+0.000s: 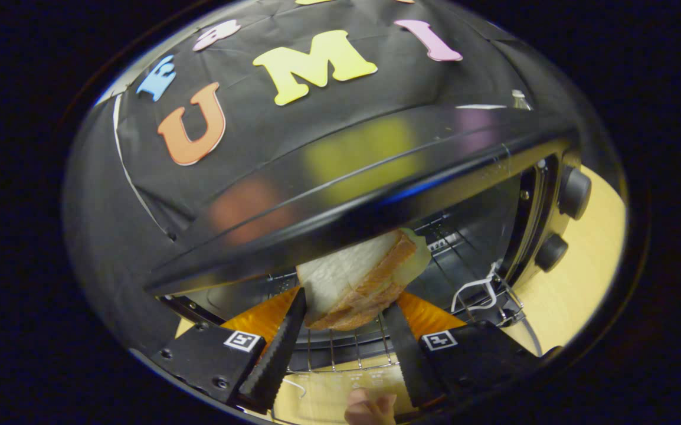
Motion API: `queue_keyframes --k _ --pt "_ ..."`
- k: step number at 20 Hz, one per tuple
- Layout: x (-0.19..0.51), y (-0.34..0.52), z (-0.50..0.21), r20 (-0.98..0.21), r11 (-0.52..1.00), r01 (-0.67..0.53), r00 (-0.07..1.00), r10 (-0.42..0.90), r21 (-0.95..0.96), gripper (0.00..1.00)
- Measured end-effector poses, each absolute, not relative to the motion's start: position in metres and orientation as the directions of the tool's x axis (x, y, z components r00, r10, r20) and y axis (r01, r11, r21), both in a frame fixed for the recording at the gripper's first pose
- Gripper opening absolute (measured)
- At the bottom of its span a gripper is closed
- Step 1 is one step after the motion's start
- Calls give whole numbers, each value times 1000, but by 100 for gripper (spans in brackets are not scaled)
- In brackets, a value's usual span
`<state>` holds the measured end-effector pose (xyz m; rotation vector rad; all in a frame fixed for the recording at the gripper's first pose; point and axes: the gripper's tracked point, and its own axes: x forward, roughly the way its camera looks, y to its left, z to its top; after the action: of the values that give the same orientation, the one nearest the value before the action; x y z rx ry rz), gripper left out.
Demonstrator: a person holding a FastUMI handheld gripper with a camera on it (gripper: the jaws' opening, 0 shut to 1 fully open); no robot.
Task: Open the toaster oven, put the food inside, and close the toaster oven door.
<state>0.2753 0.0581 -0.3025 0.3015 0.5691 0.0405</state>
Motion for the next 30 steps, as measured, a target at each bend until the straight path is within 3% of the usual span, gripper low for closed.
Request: queue_keyframes --k 5,10,19,24,30 --pt "261 64 -309 -603 995 -61 792 95 76 100" --pt "237 58 -309 -621 999 -32 782 52 43 100" --pt "156 63 -223 -471 993 -79 875 111 86 100" --pt "116 47 -248 -518 999 -49 854 43 3 100" --pt "78 27 -297 -621 997 27 784 27 77 100"
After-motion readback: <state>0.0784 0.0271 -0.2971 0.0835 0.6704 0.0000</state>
